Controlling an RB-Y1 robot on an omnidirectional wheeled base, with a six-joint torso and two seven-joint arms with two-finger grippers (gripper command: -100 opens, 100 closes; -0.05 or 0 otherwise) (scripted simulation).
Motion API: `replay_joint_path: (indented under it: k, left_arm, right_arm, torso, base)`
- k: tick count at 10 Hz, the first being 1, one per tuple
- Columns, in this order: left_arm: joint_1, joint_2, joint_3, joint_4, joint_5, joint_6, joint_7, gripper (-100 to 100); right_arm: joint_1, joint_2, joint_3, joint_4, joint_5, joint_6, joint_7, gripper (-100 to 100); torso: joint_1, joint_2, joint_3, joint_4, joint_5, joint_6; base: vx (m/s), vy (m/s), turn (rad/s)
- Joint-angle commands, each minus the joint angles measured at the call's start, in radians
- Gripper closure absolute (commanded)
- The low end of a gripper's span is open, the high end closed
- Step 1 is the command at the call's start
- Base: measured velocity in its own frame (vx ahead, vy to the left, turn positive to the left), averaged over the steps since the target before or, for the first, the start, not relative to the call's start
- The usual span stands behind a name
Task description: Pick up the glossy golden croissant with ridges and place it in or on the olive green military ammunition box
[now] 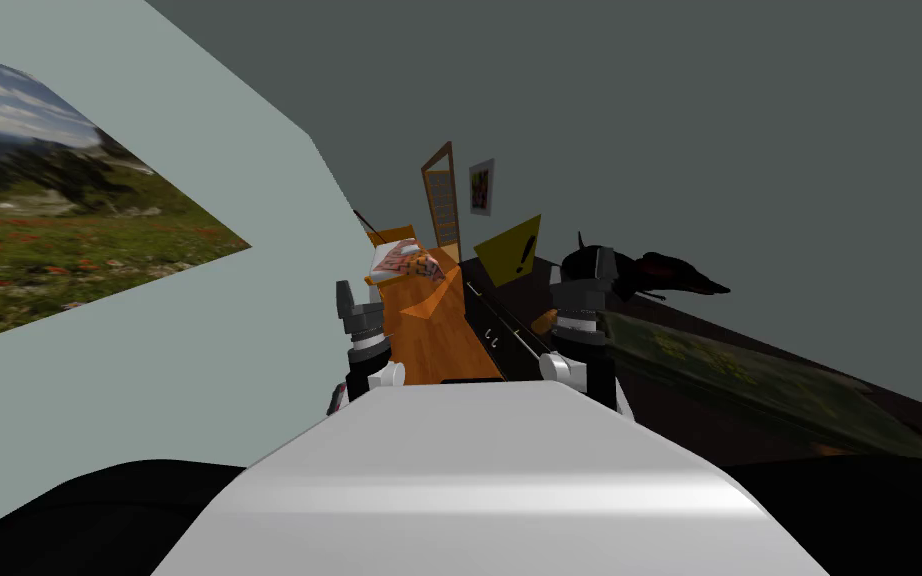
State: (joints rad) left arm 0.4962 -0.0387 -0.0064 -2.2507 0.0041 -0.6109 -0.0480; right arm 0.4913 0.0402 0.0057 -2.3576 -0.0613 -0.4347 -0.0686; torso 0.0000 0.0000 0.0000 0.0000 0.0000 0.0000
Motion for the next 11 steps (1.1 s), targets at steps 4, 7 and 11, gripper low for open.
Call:
replay_joint_path:
  k: [4, 7, 11]
  left_arm:
    - [0.000, 0.000, 0.000, 0.000, 0.000, 0.000, 0.000, 0]
    - [0.000, 0.000, 0.000, 0.000, 0.000, 0.000, 0.000, 0]
    - [0.000, 0.000, 0.000, 0.000, 0.000, 0.000, 0.000, 0]
  right_arm:
    - [0.085, -0.121, 0.012, 0.011, -0.012, 0.021, 0.024, -100]
    - [0.152, -0.169, 0.019, 0.015, -0.022, 0.042, 0.045, -100]
    - [0.268, -0.233, 0.027, 0.019, -0.041, 0.093, 0.088, -100]
  torso:
    - [0.003, 0.008, 0.005, 0.002, 0.001, 0.000]
    - [0.001, 0.013, 0.007, 0.003, 0.000, 0.000]
    - [0.003, 0.006, 0.004, 0.002, 0.001, 0.000]
  base:
    - [-0.118, 0.052, -0.039]
    - [-0.161, 0.022, -0.058]
    - [-0.089, 0.035, -0.069]
